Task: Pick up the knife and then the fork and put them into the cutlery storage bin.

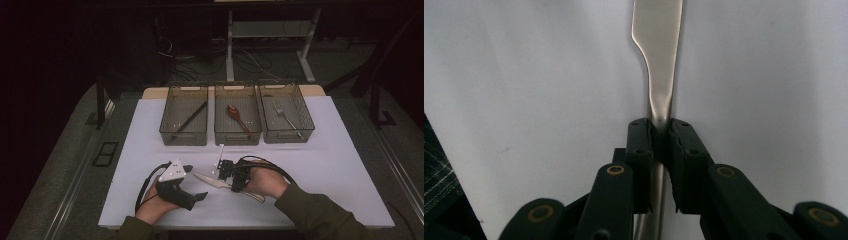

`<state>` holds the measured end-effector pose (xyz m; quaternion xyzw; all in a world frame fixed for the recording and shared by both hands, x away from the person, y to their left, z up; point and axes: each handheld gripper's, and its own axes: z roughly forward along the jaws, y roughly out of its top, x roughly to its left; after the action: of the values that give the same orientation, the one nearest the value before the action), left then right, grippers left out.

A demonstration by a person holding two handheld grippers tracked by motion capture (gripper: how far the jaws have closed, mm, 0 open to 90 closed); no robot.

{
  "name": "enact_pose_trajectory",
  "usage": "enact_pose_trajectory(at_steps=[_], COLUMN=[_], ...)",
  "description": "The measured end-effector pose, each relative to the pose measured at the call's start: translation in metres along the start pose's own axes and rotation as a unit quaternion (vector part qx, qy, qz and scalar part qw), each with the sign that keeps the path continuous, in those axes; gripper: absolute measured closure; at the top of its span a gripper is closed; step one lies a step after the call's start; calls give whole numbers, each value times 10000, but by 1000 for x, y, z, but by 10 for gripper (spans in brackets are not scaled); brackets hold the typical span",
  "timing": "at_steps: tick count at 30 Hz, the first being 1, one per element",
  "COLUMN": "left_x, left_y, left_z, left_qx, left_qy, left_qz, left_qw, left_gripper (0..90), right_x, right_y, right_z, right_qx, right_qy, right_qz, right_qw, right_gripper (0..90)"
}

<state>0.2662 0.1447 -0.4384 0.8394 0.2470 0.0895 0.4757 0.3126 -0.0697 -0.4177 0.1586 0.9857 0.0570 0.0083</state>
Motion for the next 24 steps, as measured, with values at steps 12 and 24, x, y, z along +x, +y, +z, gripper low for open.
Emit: enact_pose_trajectory(at_steps=[12, 24], left_x=[1, 1], left_y=[0, 0], left_z=[0, 1], left_qx=[14, 45], left_qy=[-5, -10], left_qz=[33, 44], left_qw=[10000, 10000], left_gripper=[0, 0], right_x=[-21, -42], right_y=[-30, -74], right_z=[-12, -32], right_qx=[-946, -2108], right_qy=[351, 281], right_qz=[525, 1029], right_qw=[9935, 9717], right_gripper=[791, 793])
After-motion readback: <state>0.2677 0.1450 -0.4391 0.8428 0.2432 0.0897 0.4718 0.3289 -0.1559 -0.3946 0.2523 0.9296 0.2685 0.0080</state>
